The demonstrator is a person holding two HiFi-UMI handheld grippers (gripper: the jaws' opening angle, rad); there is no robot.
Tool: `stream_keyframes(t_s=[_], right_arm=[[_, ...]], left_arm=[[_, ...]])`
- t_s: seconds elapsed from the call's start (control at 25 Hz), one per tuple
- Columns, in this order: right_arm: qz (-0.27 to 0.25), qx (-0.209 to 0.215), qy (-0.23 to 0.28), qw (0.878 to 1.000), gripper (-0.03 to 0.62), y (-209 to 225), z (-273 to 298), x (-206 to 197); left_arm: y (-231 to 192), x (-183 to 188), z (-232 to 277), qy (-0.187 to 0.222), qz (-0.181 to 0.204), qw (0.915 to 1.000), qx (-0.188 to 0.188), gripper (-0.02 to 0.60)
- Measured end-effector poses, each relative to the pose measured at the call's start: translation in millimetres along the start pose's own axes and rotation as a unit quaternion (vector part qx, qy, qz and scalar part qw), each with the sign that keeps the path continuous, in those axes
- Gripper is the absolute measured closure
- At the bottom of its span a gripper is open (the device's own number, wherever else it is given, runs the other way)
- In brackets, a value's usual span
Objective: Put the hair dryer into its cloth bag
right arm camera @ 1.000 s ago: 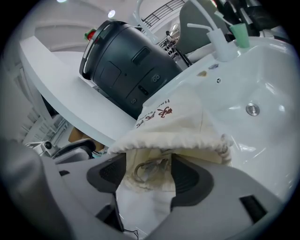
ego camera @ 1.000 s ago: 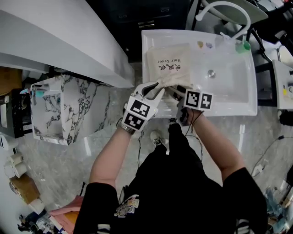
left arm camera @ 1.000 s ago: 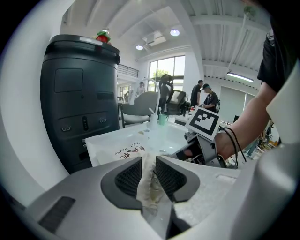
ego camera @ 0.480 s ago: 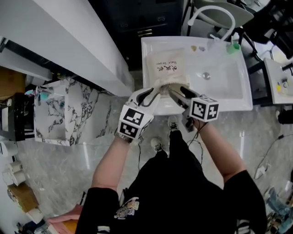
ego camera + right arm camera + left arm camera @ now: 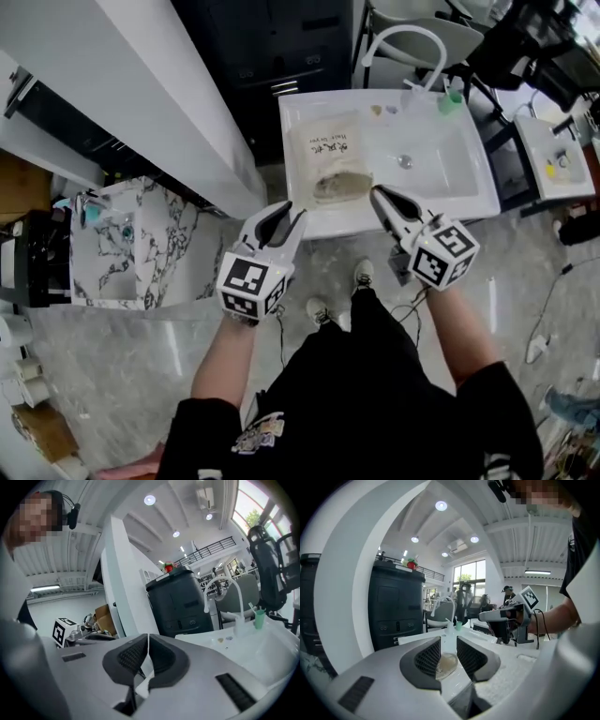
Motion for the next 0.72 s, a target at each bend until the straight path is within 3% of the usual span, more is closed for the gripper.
stream_keyframes(t_s=[0.04,0.28,0.72], right_arm=[[-0.009,0.004,0.002,1.000,0.595,-4.5,-5.6,5.7],[-0.079,0.029,-0.001,0.996,0.595,-24.1,-26.2,21.4],[-0.093,0.096,0.003,0.991,0.597,-2.4,-85.9,21.5]], left_arm=[[3.1,1.9,-5.8,0.006,-0.004,1.0000,0.001,0.480],[22.4,9.6,-27.9,0.035,-0.016,0.9991,0.015,0.485],[103.6,-0.2,-30.0,0.059,-0.028,0.9942,0.086,0.577]])
Point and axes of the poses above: the fingertips, and each gripper's own axes: z forward along the fingers, y to its right, x out of its top, the point moved 4 cm from there along -z, backward along the fingers, and after that the axes turned 10 degrees about -z, right-handed, at the moved point
